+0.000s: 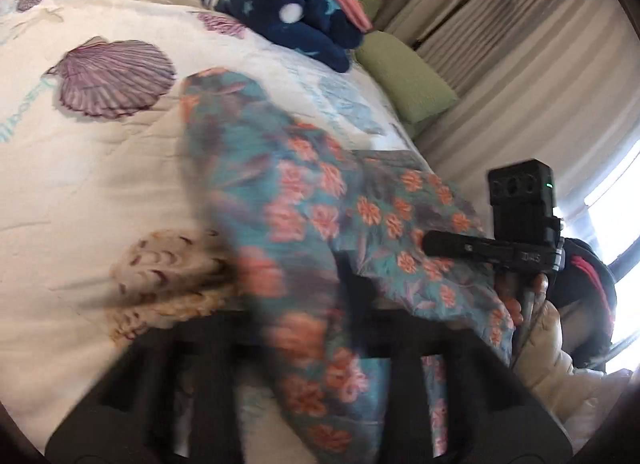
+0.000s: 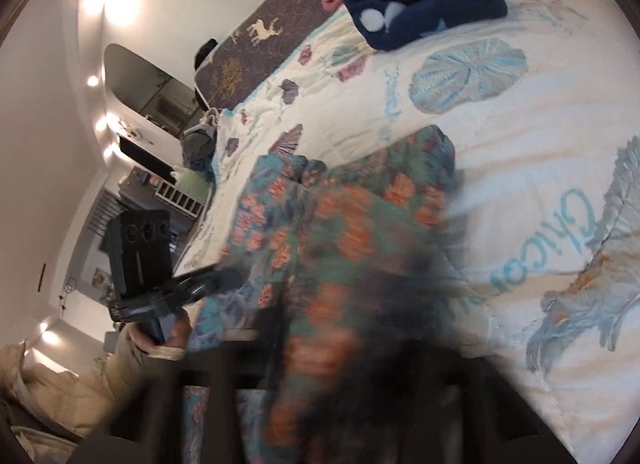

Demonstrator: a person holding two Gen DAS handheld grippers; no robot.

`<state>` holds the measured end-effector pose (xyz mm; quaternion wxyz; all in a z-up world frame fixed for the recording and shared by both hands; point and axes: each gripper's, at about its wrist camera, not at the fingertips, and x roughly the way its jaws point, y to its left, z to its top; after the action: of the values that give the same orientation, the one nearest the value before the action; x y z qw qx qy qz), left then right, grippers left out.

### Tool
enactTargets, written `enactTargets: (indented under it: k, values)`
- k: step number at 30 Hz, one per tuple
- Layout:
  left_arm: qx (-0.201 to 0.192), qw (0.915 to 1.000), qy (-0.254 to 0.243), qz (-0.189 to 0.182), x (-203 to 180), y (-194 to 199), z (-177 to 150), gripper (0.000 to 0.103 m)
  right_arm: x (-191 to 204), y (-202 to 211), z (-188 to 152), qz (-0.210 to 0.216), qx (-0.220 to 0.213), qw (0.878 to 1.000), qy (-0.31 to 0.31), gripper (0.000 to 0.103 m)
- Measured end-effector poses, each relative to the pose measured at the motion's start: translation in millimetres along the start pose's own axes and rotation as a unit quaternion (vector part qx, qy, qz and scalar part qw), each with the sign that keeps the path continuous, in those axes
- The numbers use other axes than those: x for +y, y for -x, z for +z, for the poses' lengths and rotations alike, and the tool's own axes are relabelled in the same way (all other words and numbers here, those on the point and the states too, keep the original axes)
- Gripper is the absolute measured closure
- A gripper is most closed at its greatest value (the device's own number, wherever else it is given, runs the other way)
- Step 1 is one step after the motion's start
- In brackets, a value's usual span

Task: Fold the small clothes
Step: 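Grasp the folded teal shirt with both grippers and lift it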

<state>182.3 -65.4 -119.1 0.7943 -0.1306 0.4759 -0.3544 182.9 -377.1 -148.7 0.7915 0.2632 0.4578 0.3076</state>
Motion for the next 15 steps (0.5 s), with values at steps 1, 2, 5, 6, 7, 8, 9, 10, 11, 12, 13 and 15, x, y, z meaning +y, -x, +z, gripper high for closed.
enactTargets:
  k: [1,2,5,6,7,8,9,10,11,12,13,15]
  values:
    - [-0.006,0.9999,0.013,-0.007,2,4,0,0.088,1,2,-1,-0.003,-0.007,1.000,-0.003,0.083]
    - [-0.014,0.9998,0.014,-0.010,0,9,1,0.088,5,6,-3,-0.008,-0.015,1.000,-0.002,0.084]
    - [-0.045,0.9986,-0.026,0.004,-26,31,3,0.089,30,26,-7,-0.017,-0.051,0.998,0.020,0.085]
    - [-0.061,0.9971,-0.045,0.007,-41,44,3,0.090,44,37,-9,-0.024,-0.067,0.997,0.034,0.085]
    - [-0.071,0.9959,-0.055,0.007,-49,53,4,0.090,53,43,-11,-0.028,-0.076,0.996,0.043,0.085]
    - [-0.083,0.9943,-0.067,0.006,-59,63,6,0.090,65,53,-13,-0.035,-0.089,0.994,0.054,0.085]
    - [-0.096,0.9923,-0.078,0.004,-68,74,6,0.090,78,63,-16,-0.043,-0.102,0.992,0.066,0.085]
    - [-0.112,0.9894,-0.092,0.000,-81,89,6,0.090,91,74,-19,-0.051,-0.116,0.989,0.075,0.085]
    - [-0.122,0.9872,-0.102,-0.002,-91,99,7,0.090,103,85,-23,-0.057,-0.130,0.986,0.083,0.086]
    - [-0.130,0.9852,-0.111,-0.002,-98,106,10,0.090,111,94,-25,-0.060,-0.140,0.984,0.088,0.086]
    - [-0.139,0.9822,-0.126,0.000,-109,117,14,0.090,123,106,-28,-0.066,-0.156,0.981,0.099,0.086]
    - [-0.157,0.9754,-0.155,0.009,-130,134,25,0.090,146,126,-30,-0.083,-0.182,0.972,0.123,0.086]
